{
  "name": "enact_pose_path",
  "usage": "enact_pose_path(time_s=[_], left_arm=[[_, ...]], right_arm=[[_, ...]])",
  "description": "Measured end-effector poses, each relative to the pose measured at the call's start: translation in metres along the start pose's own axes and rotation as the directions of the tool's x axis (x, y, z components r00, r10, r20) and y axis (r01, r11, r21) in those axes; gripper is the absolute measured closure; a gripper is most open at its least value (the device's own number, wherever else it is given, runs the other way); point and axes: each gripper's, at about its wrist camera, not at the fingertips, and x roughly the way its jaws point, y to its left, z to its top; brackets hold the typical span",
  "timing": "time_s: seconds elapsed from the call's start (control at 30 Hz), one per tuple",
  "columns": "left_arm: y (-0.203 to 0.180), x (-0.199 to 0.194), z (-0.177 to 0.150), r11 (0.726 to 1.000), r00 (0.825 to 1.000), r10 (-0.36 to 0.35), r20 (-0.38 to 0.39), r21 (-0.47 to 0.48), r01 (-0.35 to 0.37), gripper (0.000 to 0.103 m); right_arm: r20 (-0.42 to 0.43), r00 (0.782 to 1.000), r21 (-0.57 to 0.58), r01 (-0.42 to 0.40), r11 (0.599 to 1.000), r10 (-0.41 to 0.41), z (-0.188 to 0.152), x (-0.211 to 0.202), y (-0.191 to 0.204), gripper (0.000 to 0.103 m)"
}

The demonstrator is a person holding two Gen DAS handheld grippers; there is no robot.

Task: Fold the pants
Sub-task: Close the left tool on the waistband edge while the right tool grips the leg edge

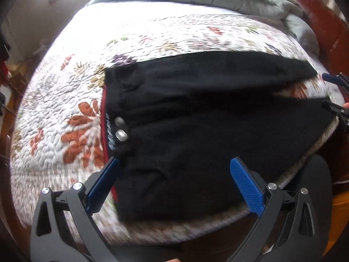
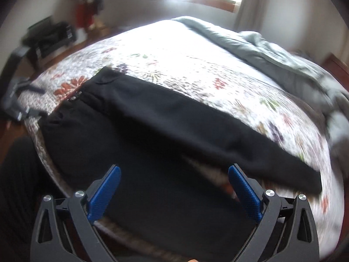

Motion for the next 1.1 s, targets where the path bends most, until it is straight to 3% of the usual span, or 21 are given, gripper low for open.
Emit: enact_pose_path(time_s=[0.13, 0.2, 0.33, 0.4, 0.47, 0.63, 0.8, 1.1], left_arm=[[0.068, 0.031, 0.058, 0.997, 0.999, -0.054, -0.003, -0.061, 0.054, 0.003], [0.101, 0.055, 0.088, 0.99, 0.995, -0.094, -0.028, -0.112, 0.09, 0.003], [0.139, 0.096, 0.127, 0.971, 0.984, -0.168, -0.065, -0.182, 0.154, 0.003], [0.152, 0.12, 0.143, 0.955, 0.97, -0.226, -0.092, -0.215, 0.202, 0.003], [0.157, 0.138, 0.15, 0.953, 0.964, -0.235, -0.124, -0.226, 0.203, 0.003], [0.156, 0.168, 0.157, 0.964, 0.952, -0.239, -0.191, -0.168, 0.209, 0.003], [0.158, 0.177, 0.165, 0.959, 0.939, -0.272, -0.209, -0.135, 0.248, 0.003], [0.147, 0.179, 0.174, 0.96, 0.93, -0.281, -0.236, -0.056, 0.276, 0.004]], right_arm=[[-0.115, 0.985, -0.024, -0.13, 0.991, 0.126, 0.041, 0.053, -0.05, 0.004], [-0.198, 0.954, 0.008, -0.228, 0.974, 0.225, 0.063, 0.083, -0.078, 0.004], [-0.281, 0.918, 0.029, -0.285, 0.958, 0.281, 0.099, 0.126, -0.109, 0.005], [-0.331, 0.888, 0.049, -0.32, 0.946, 0.318, 0.114, 0.151, -0.123, 0.008], [-0.378, 0.865, 0.042, -0.339, 0.94, 0.33, 0.123, 0.171, -0.128, 0.024], [-0.512, 0.785, 0.016, -0.397, 0.917, 0.349, 0.123, 0.218, -0.132, 0.025], [-0.574, 0.735, 0.028, -0.422, 0.906, 0.36, 0.119, 0.245, -0.141, 0.024], [-0.603, 0.686, 0.06, -0.469, 0.881, 0.406, 0.11, 0.253, -0.15, 0.023]])
